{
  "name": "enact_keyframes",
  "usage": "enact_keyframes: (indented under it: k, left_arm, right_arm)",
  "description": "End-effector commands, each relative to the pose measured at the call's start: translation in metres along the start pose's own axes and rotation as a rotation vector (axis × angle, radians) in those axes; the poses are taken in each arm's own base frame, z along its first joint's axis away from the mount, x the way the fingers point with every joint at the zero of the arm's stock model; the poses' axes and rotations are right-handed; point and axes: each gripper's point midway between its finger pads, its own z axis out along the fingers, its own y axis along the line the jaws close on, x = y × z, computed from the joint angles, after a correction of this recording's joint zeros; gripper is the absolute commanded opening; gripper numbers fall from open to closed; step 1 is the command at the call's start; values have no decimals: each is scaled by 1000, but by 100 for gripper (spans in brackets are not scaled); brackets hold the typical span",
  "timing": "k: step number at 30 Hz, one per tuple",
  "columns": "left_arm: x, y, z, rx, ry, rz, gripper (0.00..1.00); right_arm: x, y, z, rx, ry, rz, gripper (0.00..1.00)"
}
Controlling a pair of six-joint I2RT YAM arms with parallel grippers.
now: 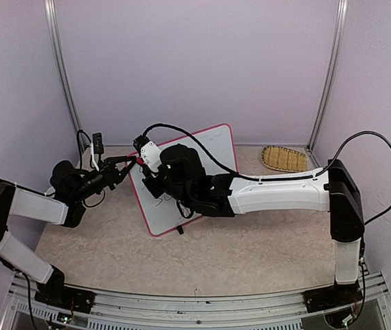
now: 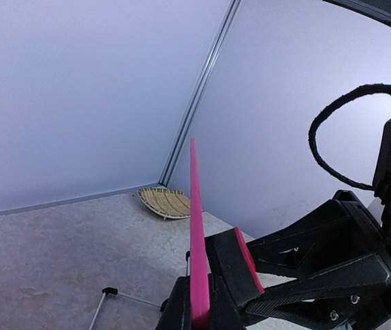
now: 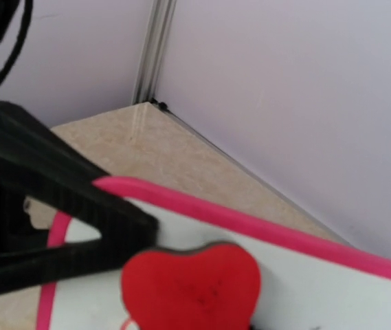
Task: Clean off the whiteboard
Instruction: Hold the whiteboard at the center of the board.
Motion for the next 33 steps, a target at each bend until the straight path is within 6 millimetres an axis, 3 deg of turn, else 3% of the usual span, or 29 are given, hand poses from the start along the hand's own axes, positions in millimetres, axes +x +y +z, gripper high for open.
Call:
enact_keyframes:
  k: [1,33]
  left_arm:
    - [1,2,0,-10,2,-10,0]
    - [1,1,0,-5,4,-11,0]
  right_arm:
    - [12,8,10,38,21,-50,27]
    - [76,12,2,53,148,-79,25]
